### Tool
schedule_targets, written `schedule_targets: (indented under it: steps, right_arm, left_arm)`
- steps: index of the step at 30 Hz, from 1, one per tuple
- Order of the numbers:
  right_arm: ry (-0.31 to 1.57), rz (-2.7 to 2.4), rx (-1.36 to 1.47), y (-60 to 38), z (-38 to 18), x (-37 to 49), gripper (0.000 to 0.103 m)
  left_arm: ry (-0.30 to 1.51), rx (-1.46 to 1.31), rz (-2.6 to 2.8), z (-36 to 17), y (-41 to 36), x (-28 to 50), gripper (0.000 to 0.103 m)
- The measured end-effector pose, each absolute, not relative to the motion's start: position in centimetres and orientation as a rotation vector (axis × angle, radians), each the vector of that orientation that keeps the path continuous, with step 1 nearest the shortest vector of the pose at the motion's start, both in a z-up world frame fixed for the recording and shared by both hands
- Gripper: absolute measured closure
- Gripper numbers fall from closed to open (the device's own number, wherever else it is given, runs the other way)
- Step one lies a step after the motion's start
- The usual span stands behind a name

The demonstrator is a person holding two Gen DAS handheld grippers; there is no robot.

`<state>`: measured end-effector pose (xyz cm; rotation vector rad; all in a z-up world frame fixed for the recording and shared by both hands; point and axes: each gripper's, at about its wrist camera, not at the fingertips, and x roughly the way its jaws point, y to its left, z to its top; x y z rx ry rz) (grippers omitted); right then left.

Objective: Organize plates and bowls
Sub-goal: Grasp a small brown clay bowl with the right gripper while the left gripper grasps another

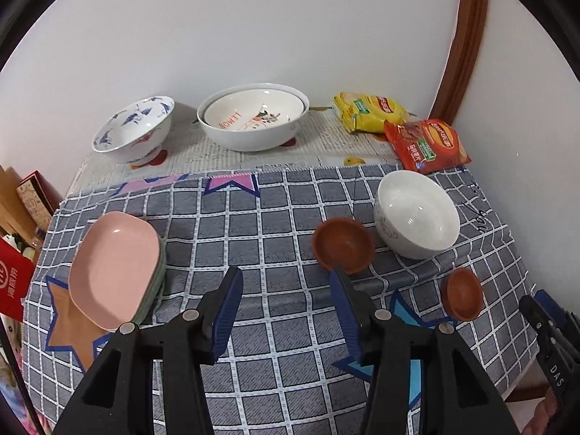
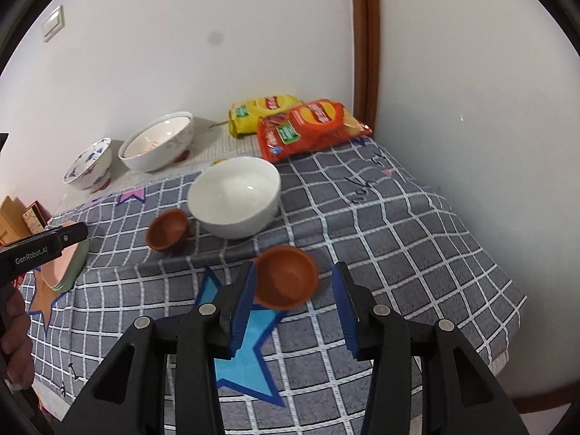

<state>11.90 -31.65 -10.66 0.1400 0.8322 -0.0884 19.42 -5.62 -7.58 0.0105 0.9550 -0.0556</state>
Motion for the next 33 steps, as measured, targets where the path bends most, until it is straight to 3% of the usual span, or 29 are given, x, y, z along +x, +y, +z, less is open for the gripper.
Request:
schedule_targets:
  steps: [19, 25, 29, 33]
  right_arm:
    - [0.950, -0.106, 0.234, -34.1, -17.9, 16.0, 0.060]
    - [0.961, -0.092, 0.284, -34.7, -19.0, 16.9, 0.066]
    - [0.987, -0.089, 0.297, -34.7, -19.7, 17.6, 0.077]
    - [0.996, -0.072, 0.319, -34.7, -20.1, 18.3, 0.082]
  left_arm:
    - [1.072, -0.014, -0.107, -13.7, -6.6, 24.3, 0.051]
    - [1.081, -0.006, -0.132, -14.9, -7.5, 25.8, 0.052]
    - [1.095, -0.019, -0.148, -15.8, -7.7, 26.7, 0.052]
    - [1.098, -0.019, -0.161, -16.4, -7.9, 27.3, 0.058]
